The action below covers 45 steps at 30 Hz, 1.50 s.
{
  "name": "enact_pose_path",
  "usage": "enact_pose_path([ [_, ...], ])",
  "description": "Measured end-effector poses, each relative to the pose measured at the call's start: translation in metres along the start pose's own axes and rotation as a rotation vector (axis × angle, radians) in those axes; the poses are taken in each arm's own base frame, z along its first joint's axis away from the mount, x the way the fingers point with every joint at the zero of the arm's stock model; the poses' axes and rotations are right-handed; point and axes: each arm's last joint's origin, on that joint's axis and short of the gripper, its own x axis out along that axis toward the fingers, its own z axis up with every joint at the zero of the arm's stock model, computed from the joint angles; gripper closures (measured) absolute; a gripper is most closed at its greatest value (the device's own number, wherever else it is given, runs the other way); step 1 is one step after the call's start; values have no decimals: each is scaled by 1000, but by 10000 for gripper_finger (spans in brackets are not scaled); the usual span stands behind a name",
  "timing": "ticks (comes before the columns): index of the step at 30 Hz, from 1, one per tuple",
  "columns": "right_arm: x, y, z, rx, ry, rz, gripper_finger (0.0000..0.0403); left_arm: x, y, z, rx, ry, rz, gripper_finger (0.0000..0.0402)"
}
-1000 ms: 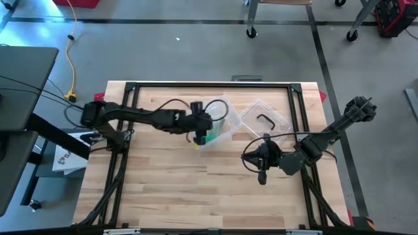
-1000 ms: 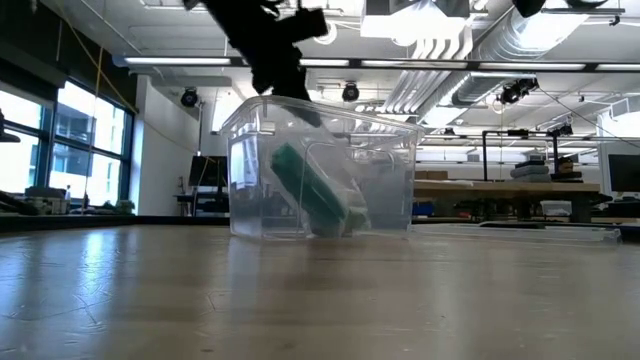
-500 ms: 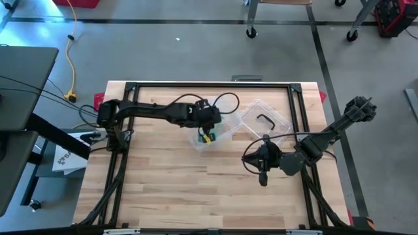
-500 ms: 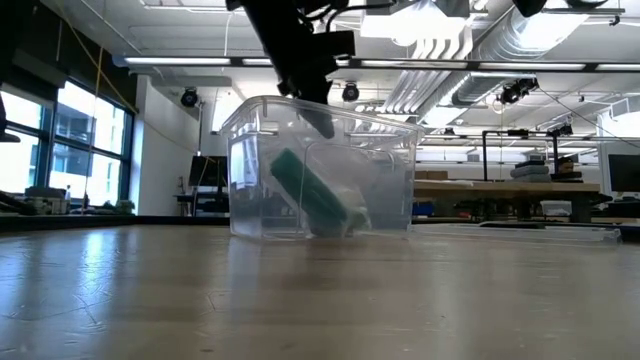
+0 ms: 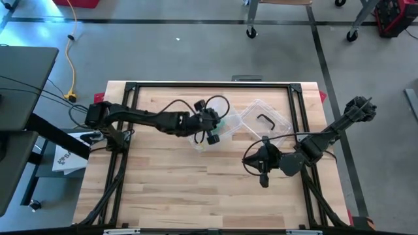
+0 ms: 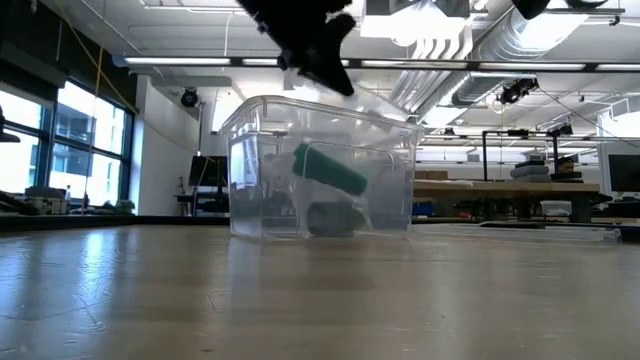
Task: Roll bandage
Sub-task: Put the transparent zip bag with the blue bandage into the transparent bin, then close the transparent bin
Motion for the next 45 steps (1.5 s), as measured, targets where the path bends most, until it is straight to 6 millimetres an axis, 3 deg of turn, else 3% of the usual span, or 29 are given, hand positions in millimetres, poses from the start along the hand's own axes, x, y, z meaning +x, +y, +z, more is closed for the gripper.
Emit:
enact_pose_path([
  [7,-2,3,-1,-10,4,16,375,11,-12,-31,-121,-15,9,401],
  [13,-2,2,-1,-9,2,11,375,13,-13,-33,-131,-15,-96,364],
  [20,-2,2,-1,-4,2,12,375,-13,5,-19,-198,-38,-124,292],
  [26,-2,2,-1,-5,-4,1,375,-41,22,-22,-226,46,-102,296],
  [29,-2,2,-1,-9,-6,0,375,-45,30,-32,-259,136,-11,310],
  [36,-2,1,0,-8,-34,-43,375,-17,43,-45,-336,255,-63,330],
  [45,-2,1,0,-7,-35,-45,375,27,43,-64,-298,329,6,315],
])
